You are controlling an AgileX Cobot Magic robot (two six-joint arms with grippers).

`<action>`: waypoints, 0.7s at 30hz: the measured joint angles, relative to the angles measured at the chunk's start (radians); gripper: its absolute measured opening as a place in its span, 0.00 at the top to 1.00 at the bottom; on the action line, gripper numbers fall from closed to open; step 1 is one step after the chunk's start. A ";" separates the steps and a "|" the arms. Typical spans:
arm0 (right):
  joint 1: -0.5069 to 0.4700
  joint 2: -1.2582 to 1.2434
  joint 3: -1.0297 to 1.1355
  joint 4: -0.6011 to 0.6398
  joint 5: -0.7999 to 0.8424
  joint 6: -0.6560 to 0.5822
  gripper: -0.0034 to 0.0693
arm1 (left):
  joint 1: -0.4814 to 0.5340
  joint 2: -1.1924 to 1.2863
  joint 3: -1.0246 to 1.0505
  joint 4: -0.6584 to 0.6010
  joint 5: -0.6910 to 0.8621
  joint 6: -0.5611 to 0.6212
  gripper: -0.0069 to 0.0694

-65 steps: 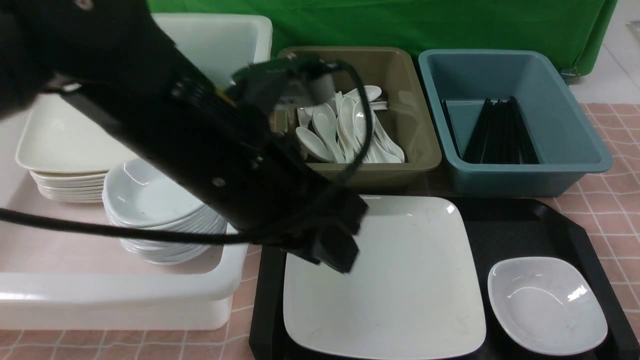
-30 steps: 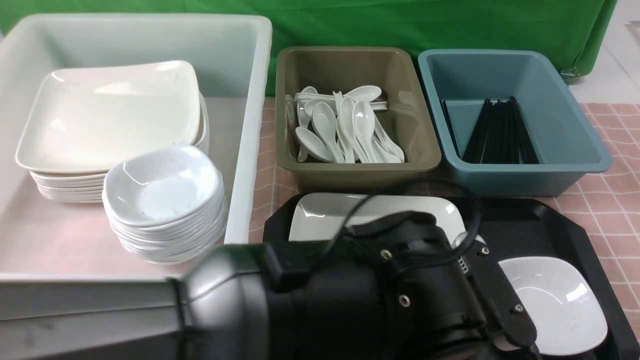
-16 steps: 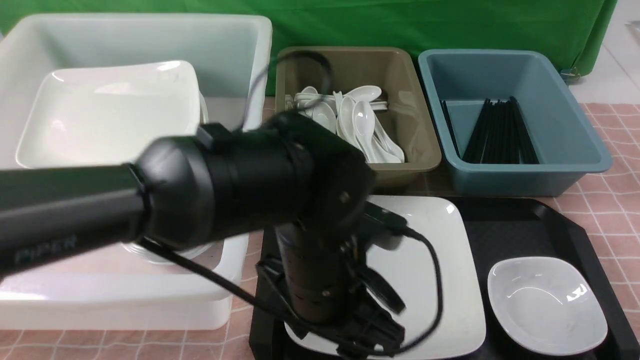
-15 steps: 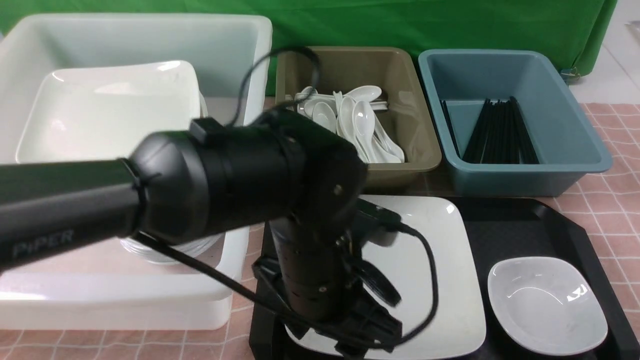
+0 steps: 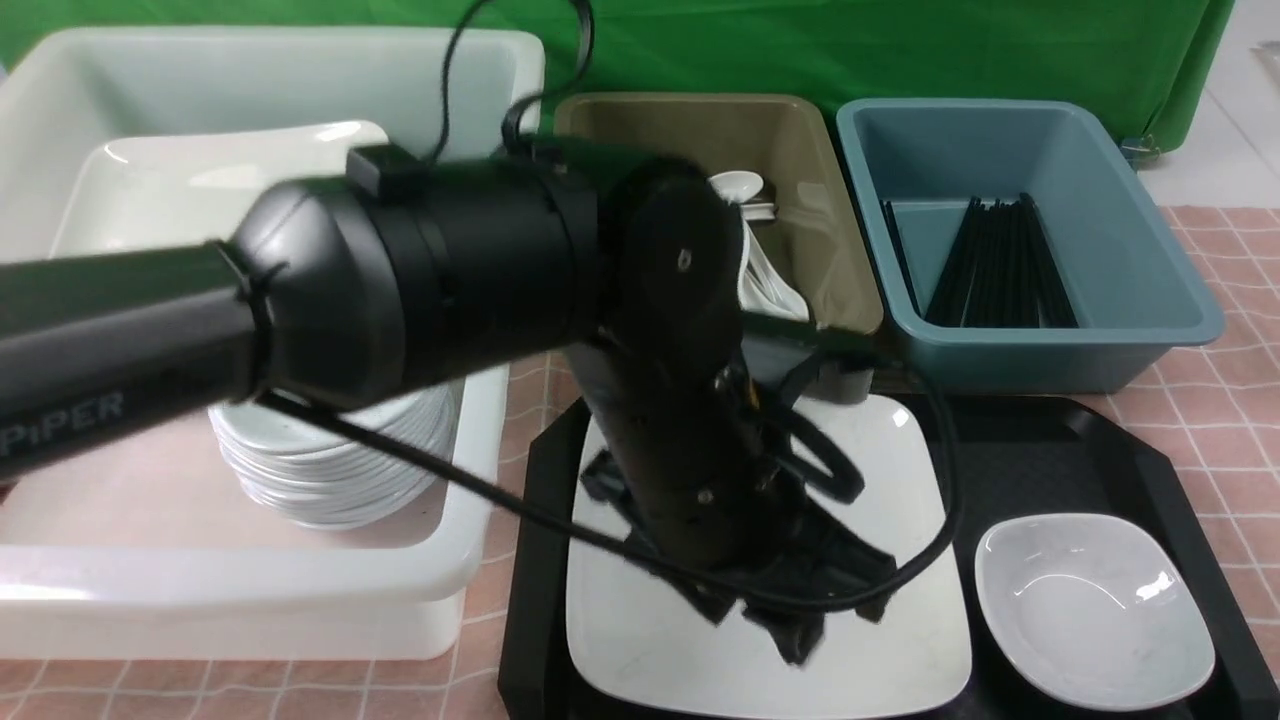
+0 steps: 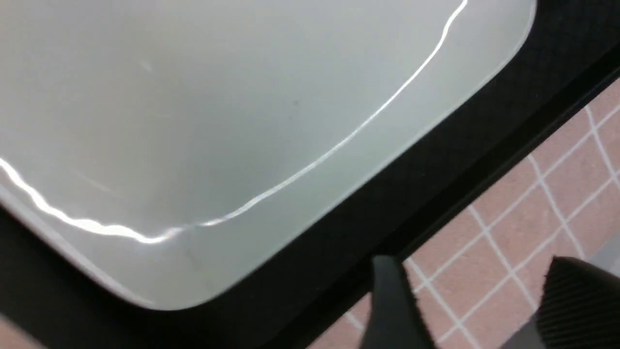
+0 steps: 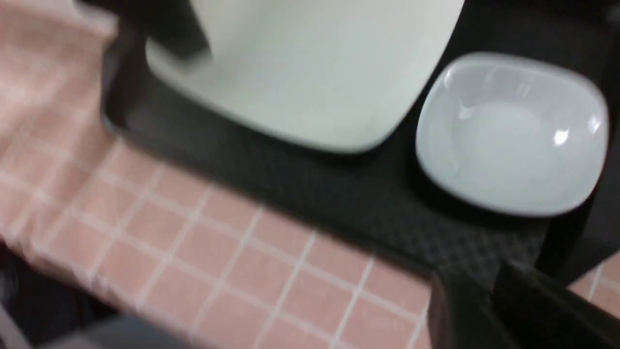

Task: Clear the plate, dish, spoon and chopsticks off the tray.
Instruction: Use the right arm to grab a small plate from the dinner plate

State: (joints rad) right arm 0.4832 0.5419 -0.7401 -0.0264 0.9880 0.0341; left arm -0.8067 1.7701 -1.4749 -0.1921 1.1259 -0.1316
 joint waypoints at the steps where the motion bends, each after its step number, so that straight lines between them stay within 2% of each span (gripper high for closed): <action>1: 0.000 0.056 0.000 0.002 0.012 -0.012 0.86 | 0.000 0.000 -0.058 0.057 0.038 0.001 0.60; 4: 0.000 0.168 0.000 0.003 0.017 -0.024 0.91 | 0.002 -0.007 -0.158 0.154 0.075 0.008 0.79; 6: 0.000 0.236 0.000 0.003 0.014 -0.034 0.91 | 0.008 -0.024 -0.204 0.174 0.079 0.043 0.87; 10: 0.000 0.395 0.000 0.001 -0.004 -0.091 0.87 | 0.065 -0.092 -0.234 0.084 0.085 0.113 0.90; 13: 0.000 0.536 0.000 -0.004 -0.054 -0.126 0.68 | 0.172 -0.157 -0.212 -0.026 0.089 0.168 0.90; 14: 0.000 0.586 0.000 -0.006 -0.085 -0.131 0.59 | 0.224 -0.175 -0.197 -0.060 0.090 0.181 0.90; 15: 0.000 0.594 0.000 -0.007 -0.091 -0.131 0.57 | 0.233 -0.181 -0.191 -0.065 0.090 0.182 0.90; 16: 0.000 0.656 0.000 -0.014 -0.141 -0.135 0.45 | 0.302 -0.205 -0.167 -0.101 0.093 0.193 0.90; 17: 0.000 0.692 0.000 -0.018 -0.174 -0.137 0.39 | 0.343 -0.219 -0.150 -0.121 0.093 0.204 0.90; 21: 0.001 0.814 0.000 -0.052 -0.295 -0.151 0.28 | 0.486 -0.272 -0.082 -0.200 0.093 0.248 0.90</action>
State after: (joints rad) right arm 0.4845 1.3563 -0.7401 -0.0780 0.6935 -0.1169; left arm -0.3203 1.4979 -1.5565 -0.3920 1.2188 0.1164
